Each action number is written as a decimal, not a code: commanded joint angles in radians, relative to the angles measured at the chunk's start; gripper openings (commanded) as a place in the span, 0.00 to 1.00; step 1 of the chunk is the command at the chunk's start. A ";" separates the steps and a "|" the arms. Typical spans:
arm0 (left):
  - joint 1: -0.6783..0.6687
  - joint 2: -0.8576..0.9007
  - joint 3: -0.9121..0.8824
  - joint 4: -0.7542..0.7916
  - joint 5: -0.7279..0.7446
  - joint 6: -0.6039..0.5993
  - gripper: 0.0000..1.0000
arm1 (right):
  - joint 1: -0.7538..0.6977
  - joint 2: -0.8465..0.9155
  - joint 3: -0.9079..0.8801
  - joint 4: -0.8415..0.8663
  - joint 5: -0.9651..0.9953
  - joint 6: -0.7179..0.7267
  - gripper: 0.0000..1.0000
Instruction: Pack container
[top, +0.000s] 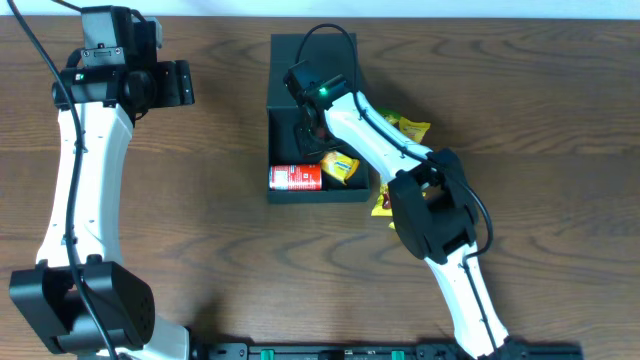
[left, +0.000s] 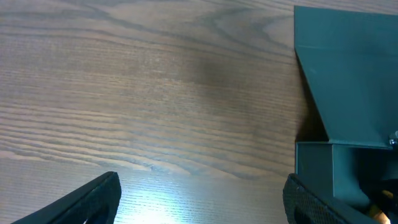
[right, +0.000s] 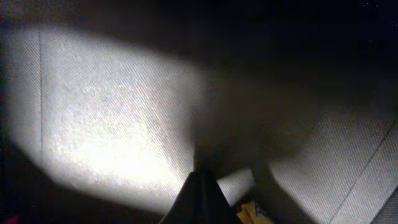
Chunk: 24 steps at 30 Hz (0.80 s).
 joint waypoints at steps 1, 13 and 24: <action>0.003 0.008 0.008 0.000 0.003 -0.011 0.85 | -0.005 0.013 -0.001 -0.026 -0.011 -0.037 0.01; 0.003 0.008 0.008 0.000 0.004 -0.012 0.85 | -0.004 0.013 -0.001 -0.089 -0.038 -0.137 0.01; 0.003 0.008 0.008 -0.001 0.004 -0.012 0.85 | 0.006 0.013 -0.014 -0.093 -0.113 -0.186 0.01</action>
